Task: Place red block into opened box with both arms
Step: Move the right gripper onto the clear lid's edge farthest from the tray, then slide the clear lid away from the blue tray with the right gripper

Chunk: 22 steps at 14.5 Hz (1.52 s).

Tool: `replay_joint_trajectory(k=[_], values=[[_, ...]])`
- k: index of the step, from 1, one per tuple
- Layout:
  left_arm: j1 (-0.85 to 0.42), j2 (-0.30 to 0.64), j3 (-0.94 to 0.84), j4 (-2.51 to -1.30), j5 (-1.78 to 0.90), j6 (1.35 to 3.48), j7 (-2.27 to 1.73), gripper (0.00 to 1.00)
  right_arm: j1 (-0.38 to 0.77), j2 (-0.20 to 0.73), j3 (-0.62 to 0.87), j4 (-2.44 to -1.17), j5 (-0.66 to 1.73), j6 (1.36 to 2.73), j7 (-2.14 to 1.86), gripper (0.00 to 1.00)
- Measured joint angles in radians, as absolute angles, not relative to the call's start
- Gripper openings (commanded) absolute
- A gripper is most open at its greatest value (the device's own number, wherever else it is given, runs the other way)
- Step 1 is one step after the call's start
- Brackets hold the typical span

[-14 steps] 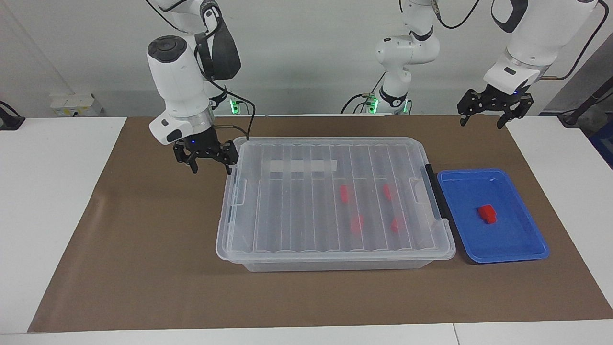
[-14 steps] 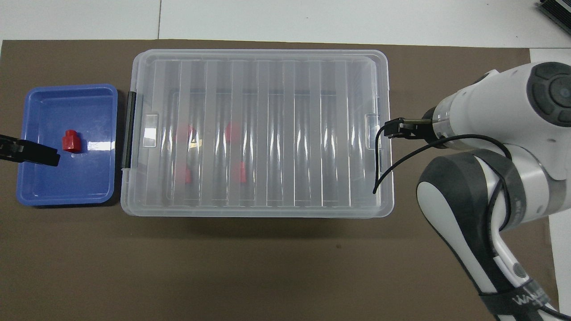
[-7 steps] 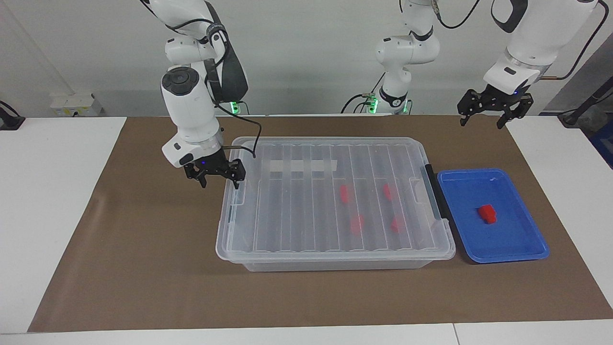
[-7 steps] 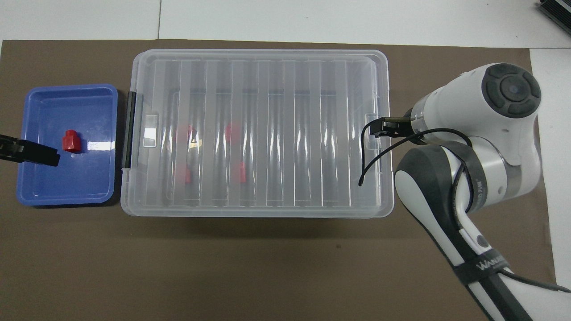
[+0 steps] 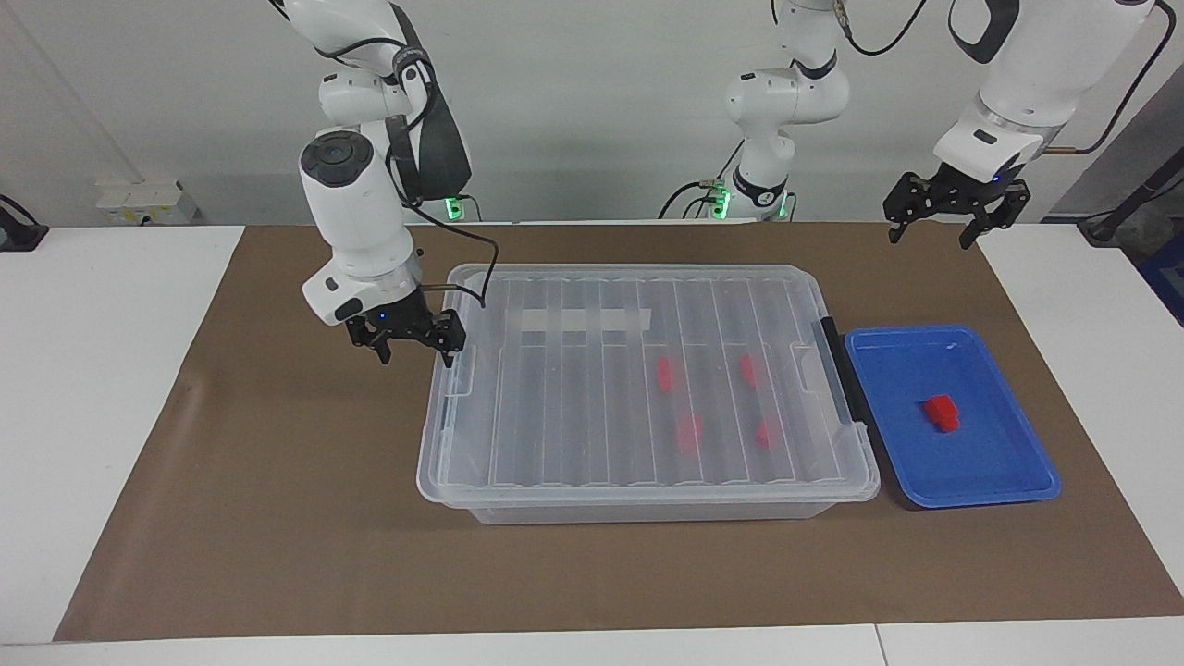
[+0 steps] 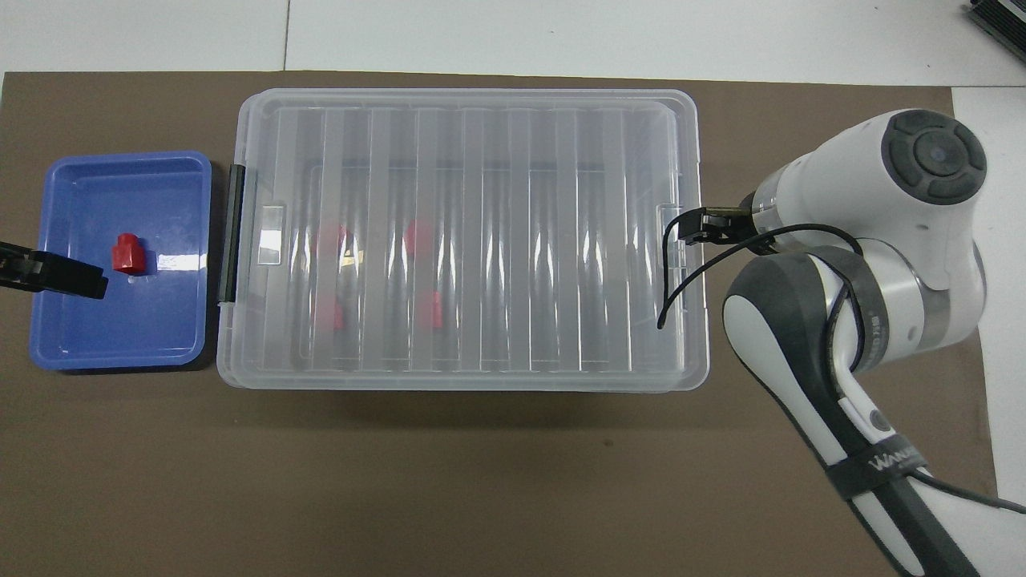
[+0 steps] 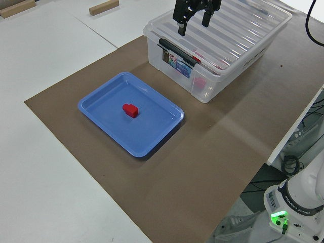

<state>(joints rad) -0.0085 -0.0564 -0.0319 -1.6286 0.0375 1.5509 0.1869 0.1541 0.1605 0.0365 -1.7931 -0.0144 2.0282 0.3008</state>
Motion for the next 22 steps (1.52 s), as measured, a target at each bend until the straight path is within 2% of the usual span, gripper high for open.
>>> replay_joint_trajectory(k=[11,22], values=[[-0.008,-0.056,-0.032,-1.629,0.038,1.551,0.187,1.0,-0.019,0.161,0.032,-1.795,-0.027,2.01,-0.034,0.99],[-0.008,-0.056,-0.032,-1.629,0.038,1.551,0.187,1.0,-0.12,0.161,0.03,-1.795,-0.037,1.979,-0.324,1.0]])
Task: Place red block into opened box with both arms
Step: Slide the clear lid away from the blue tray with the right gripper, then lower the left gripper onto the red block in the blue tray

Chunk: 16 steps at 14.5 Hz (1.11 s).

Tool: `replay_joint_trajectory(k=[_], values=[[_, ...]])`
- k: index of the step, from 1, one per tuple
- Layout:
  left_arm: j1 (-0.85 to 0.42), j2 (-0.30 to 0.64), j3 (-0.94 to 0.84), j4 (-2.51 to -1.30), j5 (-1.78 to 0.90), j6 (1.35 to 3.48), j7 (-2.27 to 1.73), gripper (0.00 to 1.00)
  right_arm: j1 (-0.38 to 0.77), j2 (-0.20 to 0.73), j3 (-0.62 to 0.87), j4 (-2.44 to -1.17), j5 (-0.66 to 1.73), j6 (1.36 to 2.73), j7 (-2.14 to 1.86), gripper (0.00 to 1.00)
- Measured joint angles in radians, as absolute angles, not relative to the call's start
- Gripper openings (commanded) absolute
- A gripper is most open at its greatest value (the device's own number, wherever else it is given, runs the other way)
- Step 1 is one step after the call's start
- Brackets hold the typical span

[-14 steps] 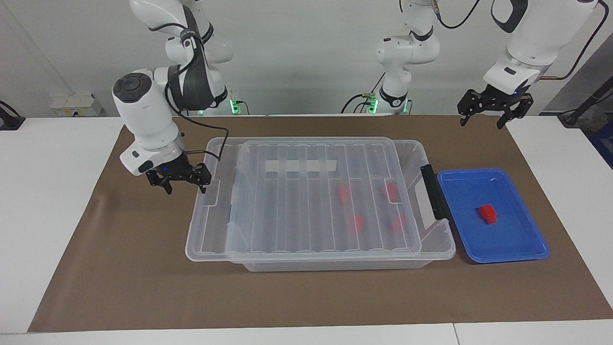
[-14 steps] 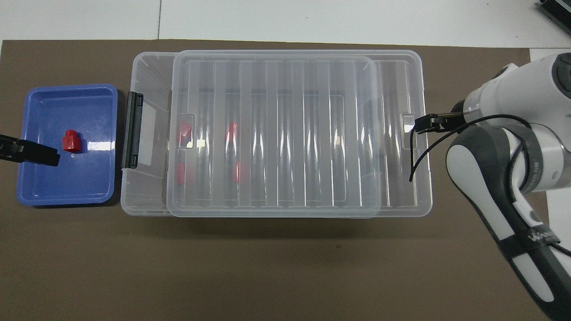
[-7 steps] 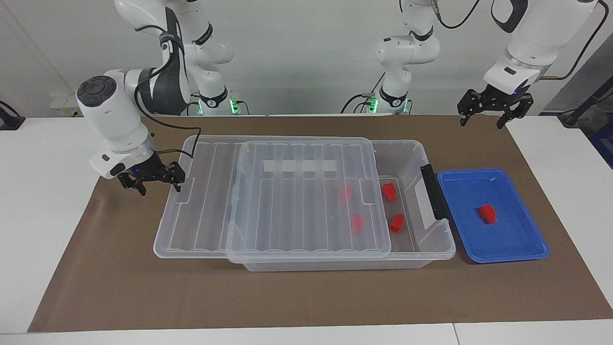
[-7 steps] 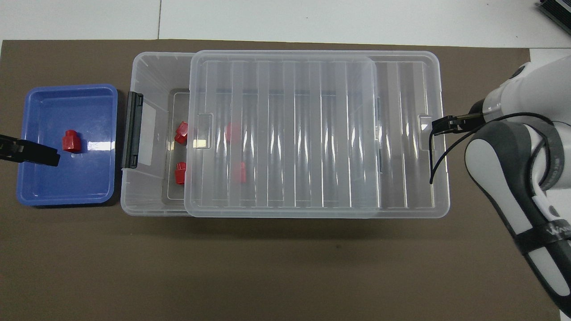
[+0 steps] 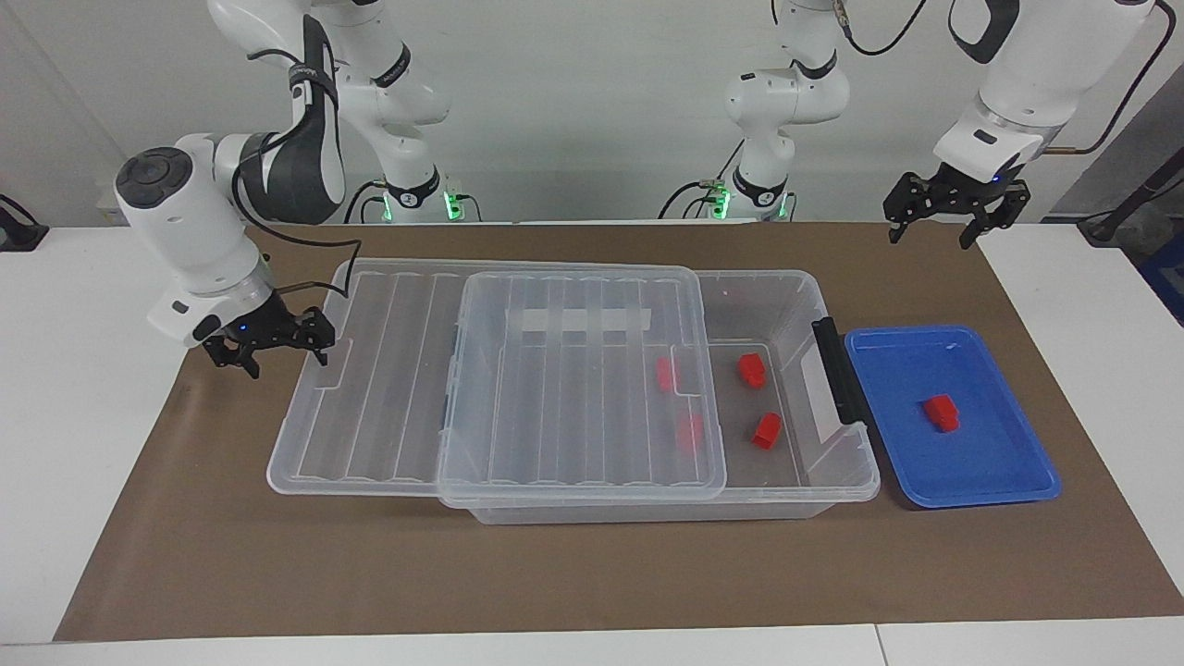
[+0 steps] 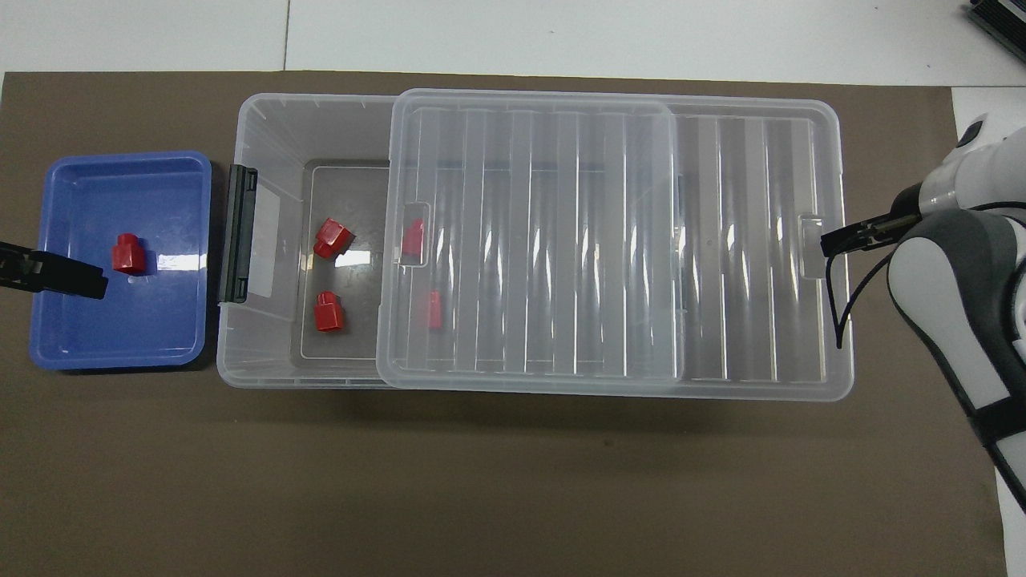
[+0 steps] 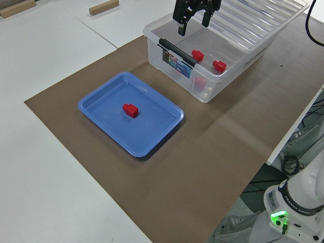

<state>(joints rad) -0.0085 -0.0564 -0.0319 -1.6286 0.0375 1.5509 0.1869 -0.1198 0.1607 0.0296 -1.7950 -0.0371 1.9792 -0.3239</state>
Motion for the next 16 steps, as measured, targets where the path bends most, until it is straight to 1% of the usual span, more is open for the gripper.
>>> replay_joint_trajectory(k=[4,10,13,16], values=[[-0.008,-0.056,-0.032,-1.629,0.038,1.551,0.187,1.0,-0.146,0.161,0.029,-1.795,-0.061,1.979,-0.385,0.99],[-0.008,-0.056,-0.032,-1.629,0.038,1.551,0.187,1.0,-0.144,0.154,0.031,-1.789,-0.063,1.961,-0.384,1.0],[-0.008,-0.056,-0.032,-1.629,0.038,1.551,0.187,1.0,-0.133,0.112,0.034,-1.783,-0.062,1.9,-0.311,1.0],[-0.008,-0.056,-0.031,-1.629,0.038,1.549,0.187,1.0,-0.094,0.059,0.039,-1.785,-0.06,1.845,-0.172,1.0]])
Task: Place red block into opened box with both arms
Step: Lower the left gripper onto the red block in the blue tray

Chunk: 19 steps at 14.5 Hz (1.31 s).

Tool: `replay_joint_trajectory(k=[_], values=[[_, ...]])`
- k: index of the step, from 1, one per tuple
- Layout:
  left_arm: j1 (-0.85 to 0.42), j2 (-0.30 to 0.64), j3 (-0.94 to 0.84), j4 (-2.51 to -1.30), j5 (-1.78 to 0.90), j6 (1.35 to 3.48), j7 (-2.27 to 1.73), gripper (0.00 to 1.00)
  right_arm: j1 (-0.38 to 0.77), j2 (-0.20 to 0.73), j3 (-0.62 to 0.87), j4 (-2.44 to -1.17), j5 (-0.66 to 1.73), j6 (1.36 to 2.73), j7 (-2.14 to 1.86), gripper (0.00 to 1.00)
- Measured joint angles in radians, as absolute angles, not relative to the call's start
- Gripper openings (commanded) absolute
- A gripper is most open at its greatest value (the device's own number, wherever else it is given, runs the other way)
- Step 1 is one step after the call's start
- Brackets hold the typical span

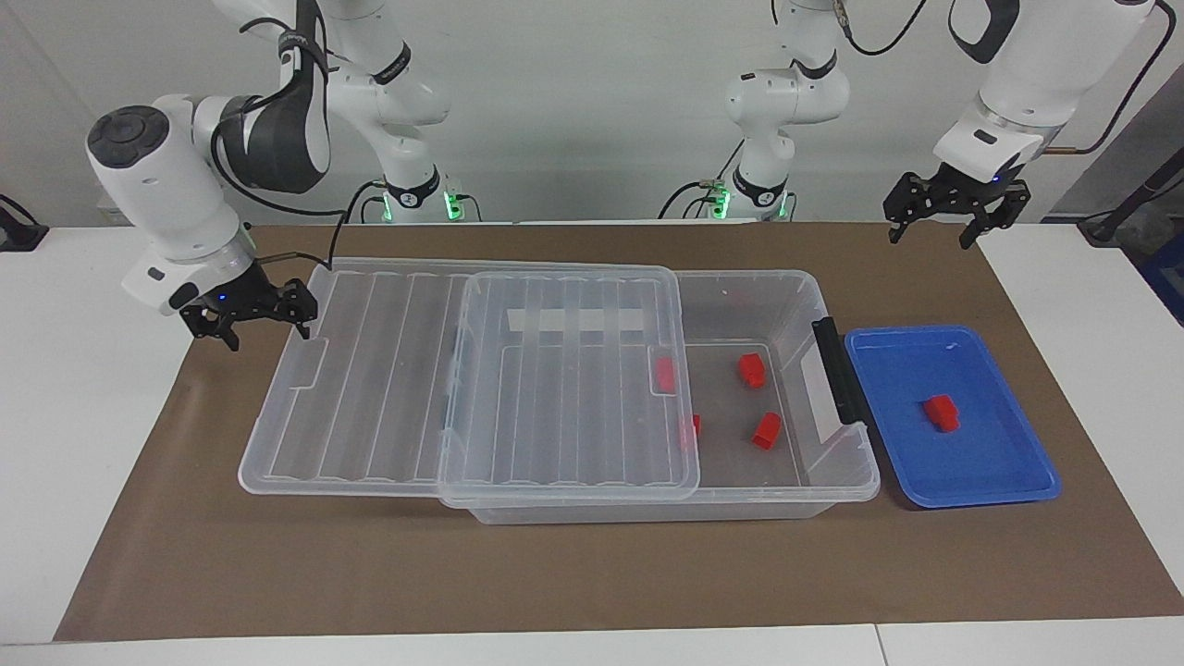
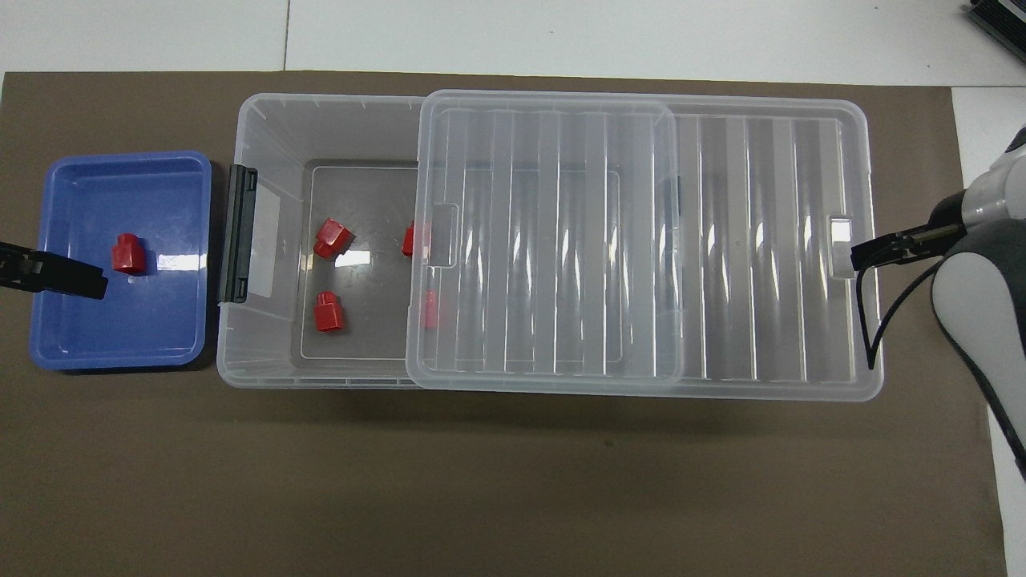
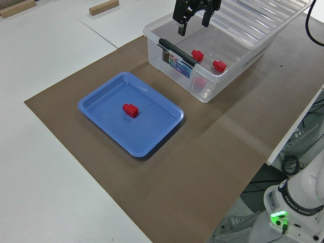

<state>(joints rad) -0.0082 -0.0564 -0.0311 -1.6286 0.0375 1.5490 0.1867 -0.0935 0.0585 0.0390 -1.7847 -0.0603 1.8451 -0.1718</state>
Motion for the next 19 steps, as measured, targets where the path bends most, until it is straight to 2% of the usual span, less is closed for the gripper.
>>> replay_joint_trajectory(k=[4,7,9,12,14,19], values=[[0.024,-0.061,-0.024,-1.629,0.045,1.564,0.185,1.0,-0.01,0.003,0.043,-1.796,-0.052,1.823,0.013,1.0],[0.095,-0.039,-0.021,-1.63,0.048,1.618,0.19,1.0,0.007,-0.011,0.044,-1.768,0.009,1.787,0.068,1.0],[0.113,0.018,-0.019,-1.627,0.048,1.674,0.192,1.0,0.007,-0.012,0.042,-1.72,0.02,1.742,0.095,1.0],[0.124,0.169,-0.019,-1.627,0.05,1.841,0.191,1.0,0.007,-0.013,0.042,-1.651,0.019,1.681,0.102,1.0],[0.157,0.247,-0.018,-1.682,0.051,1.997,0.192,1.0,0.007,-0.013,0.041,-1.612,0.011,1.648,0.103,1.0],[0.207,0.294,-0.017,-1.84,0.051,2.211,0.217,1.0,0.006,-0.013,0.039,-1.595,-0.02,1.612,0.104,1.0]])
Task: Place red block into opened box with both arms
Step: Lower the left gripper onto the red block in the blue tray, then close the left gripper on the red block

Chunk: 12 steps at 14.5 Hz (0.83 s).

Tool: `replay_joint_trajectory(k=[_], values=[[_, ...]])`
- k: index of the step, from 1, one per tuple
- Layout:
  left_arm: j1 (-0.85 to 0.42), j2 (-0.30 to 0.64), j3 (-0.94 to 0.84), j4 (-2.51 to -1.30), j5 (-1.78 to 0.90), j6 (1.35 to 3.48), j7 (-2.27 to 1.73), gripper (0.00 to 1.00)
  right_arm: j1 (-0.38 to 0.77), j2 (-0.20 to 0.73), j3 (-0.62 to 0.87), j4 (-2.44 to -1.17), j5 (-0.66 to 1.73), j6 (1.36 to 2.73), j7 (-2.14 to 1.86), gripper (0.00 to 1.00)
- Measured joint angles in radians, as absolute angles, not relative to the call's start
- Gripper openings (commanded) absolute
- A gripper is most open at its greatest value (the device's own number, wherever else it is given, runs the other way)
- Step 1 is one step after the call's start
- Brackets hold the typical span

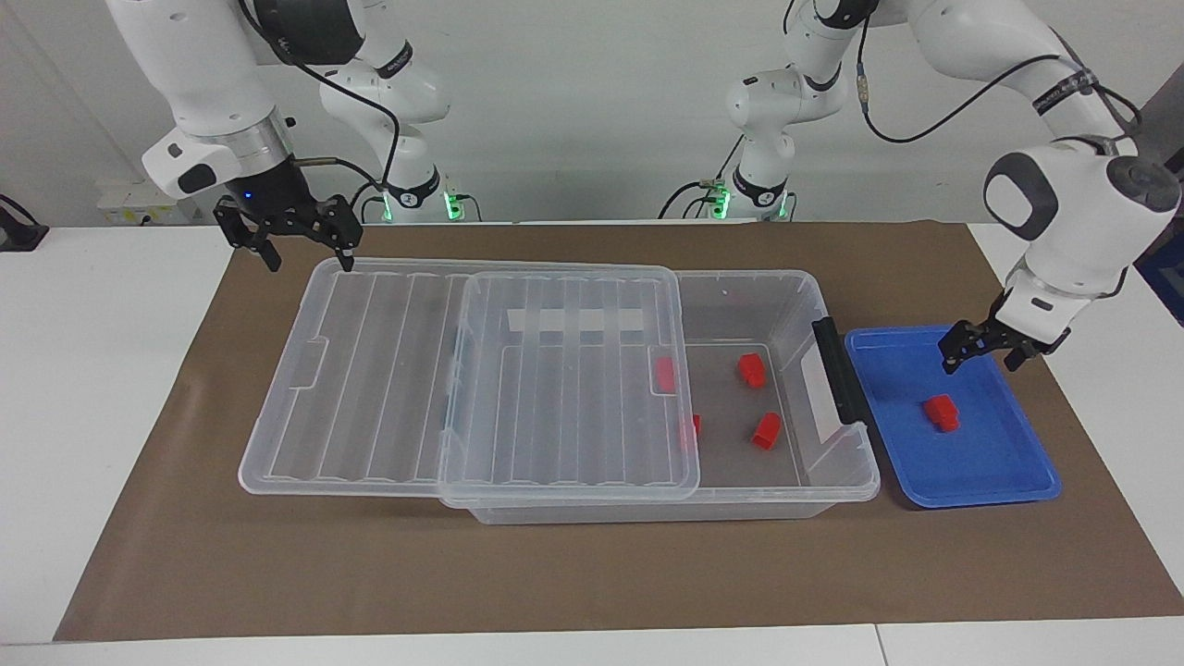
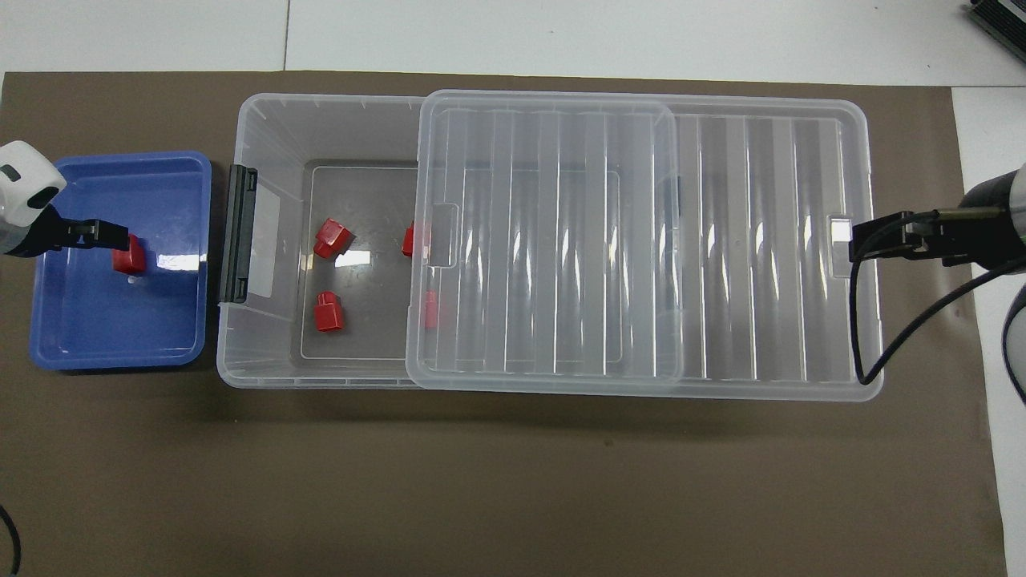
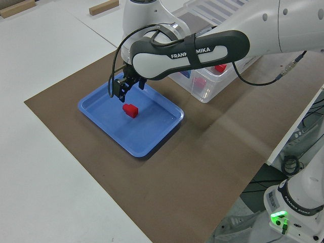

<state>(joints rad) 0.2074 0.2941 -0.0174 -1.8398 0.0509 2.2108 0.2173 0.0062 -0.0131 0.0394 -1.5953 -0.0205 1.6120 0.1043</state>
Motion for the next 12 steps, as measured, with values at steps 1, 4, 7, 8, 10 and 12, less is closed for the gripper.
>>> replay_joint_trajectory(k=[1,4,7,8,10,12], values=[[0.208,0.297,-0.017,-1.854,0.051,2.216,0.217,1.0,0.006,-0.013,0.039,-1.597,-0.026,1.612,0.105,1.0],[0.209,0.325,-0.017,-1.899,0.051,2.271,0.191,1.0,0.0,-0.013,0.038,-1.601,-0.026,1.612,0.106,1.0],[0.216,0.343,-0.017,-1.932,0.051,2.327,0.168,1.0,-0.007,-0.013,0.037,-1.602,-0.026,1.612,0.106,1.0],[0.218,0.344,-0.016,-1.932,0.051,2.332,0.165,1.0,-0.007,-0.013,0.037,-1.602,-0.026,1.612,0.106,1.0],[0.225,0.344,-0.016,-1.932,0.051,2.339,0.164,0.99,-0.007,-0.013,0.037,-1.602,-0.026,1.612,0.106,1.0],[0.228,0.344,-0.016,-1.932,0.051,2.341,0.164,0.95,-0.007,-0.013,0.037,-1.602,-0.026,1.612,0.106,1.0]])
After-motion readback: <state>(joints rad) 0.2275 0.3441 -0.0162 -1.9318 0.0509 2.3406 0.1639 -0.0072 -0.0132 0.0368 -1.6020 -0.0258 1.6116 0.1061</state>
